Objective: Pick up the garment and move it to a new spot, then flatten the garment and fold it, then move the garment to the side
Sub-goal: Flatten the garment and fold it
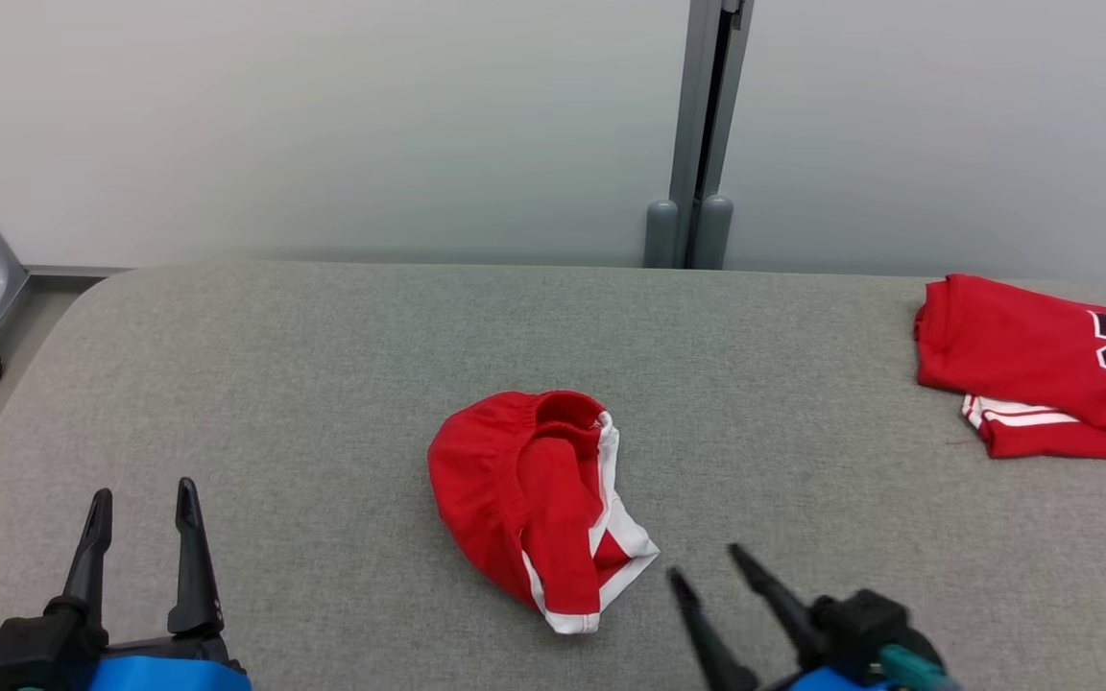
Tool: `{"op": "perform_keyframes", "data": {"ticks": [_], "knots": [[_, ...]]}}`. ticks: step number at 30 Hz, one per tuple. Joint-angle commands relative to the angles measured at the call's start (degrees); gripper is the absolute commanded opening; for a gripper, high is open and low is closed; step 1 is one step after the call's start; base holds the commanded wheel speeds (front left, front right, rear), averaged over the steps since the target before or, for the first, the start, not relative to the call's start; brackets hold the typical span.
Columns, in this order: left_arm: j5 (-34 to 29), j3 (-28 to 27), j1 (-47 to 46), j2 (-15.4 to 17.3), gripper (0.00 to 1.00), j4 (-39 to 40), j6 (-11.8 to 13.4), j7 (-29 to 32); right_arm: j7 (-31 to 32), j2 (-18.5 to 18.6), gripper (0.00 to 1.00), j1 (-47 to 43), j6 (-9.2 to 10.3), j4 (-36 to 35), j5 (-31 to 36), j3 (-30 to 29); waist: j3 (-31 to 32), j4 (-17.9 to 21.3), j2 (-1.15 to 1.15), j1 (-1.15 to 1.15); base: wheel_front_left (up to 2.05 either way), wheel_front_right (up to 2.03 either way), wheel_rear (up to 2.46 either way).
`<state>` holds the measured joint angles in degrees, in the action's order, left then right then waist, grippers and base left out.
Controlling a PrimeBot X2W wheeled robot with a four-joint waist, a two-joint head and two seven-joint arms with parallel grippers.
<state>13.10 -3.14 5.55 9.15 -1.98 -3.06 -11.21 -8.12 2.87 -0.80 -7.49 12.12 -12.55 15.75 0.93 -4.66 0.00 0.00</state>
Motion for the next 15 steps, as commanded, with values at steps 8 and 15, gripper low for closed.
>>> {"op": "perform_keyframes", "data": {"ticks": [8, 15], "knots": [[0.3, 1.0, -2.7, -0.3, 1.00, -0.9, 0.1, -1.2, -0.8, 0.1, 1.00, 7.6, -0.01, 10.0, -3.1, 13.7, -2.7, -2.9, 0.00, 0.00, 0.00, 0.00, 0.00], [0.7, 1.3, -4.4, -0.4, 1.00, -2.4, -0.2, -2.2, -3.6, 0.1, 1.00, 13.4, -0.01, 18.8, -4.8, 17.3, -5.0, -4.9, 0.00, 0.00, 0.00, 0.00, 0.00]]}}
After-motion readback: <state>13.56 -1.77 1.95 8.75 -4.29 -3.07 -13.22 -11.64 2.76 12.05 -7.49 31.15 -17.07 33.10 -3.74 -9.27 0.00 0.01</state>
